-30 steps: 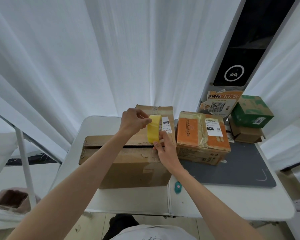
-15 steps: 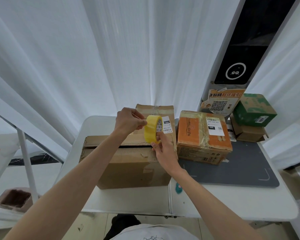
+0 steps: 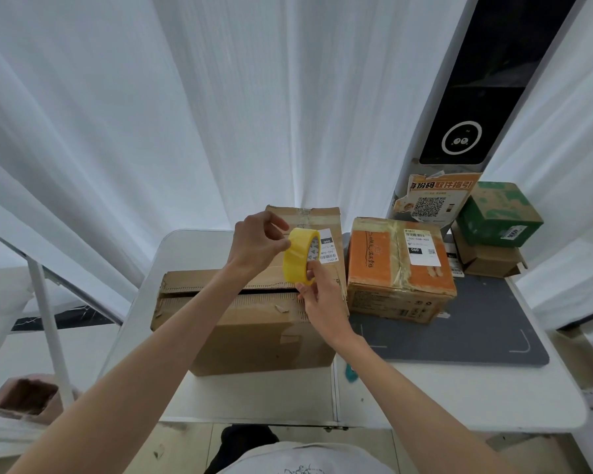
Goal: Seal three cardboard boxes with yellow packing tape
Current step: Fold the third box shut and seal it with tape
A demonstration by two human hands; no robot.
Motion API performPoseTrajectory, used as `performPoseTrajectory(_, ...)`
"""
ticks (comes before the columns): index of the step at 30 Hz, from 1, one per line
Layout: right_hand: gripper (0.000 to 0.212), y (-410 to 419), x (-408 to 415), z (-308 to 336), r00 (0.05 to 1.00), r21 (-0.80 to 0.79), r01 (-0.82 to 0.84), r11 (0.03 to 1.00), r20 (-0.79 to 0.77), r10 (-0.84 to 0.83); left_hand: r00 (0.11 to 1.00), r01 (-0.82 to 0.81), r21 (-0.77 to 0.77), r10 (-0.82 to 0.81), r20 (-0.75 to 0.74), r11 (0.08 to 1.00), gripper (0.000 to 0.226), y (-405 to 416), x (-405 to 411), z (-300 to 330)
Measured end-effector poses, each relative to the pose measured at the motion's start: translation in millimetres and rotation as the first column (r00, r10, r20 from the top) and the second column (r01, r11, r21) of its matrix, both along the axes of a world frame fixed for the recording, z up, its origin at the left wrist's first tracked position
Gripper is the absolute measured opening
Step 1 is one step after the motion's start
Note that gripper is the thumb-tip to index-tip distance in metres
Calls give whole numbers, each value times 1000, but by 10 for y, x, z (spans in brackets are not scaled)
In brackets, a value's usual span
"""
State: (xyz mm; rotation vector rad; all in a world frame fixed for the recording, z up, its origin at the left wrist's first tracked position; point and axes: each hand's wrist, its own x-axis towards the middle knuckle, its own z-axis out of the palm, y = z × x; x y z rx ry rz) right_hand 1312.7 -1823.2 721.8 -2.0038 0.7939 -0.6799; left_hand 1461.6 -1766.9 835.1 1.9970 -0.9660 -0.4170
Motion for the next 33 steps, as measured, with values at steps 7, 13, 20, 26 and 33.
performPoseTrajectory(7, 21, 5, -17, 28, 1000, 15, -13, 1000, 8, 12, 987, 47, -131, -66, -144, 990, 22, 85, 14, -101)
performPoseTrajectory(13, 21, -19, 4, 63, 1000, 42, -2, 999, 14, 1, 991, 132, -255, -137, -3, 958, 23, 105, -68, -178)
performPoseTrajectory(20, 22, -20, 11, 95, 1000, 65, -14, 998, 0, 14, 994, 102, -243, -91, 57, 965, 26, 123, -120, -241)
performPoseTrajectory(26, 23, -2, 24, 132, 999, 55, -20, 998, -36, 22, 993, -44, -89, 34, -114, 995, 16, -15, -62, -108)
performPoseTrajectory(33, 20, 1, 3, 138, 999, 57, -35, 998, -32, 37, 1000, -3, -103, 3, 4, 995, 10, -22, -67, -124)
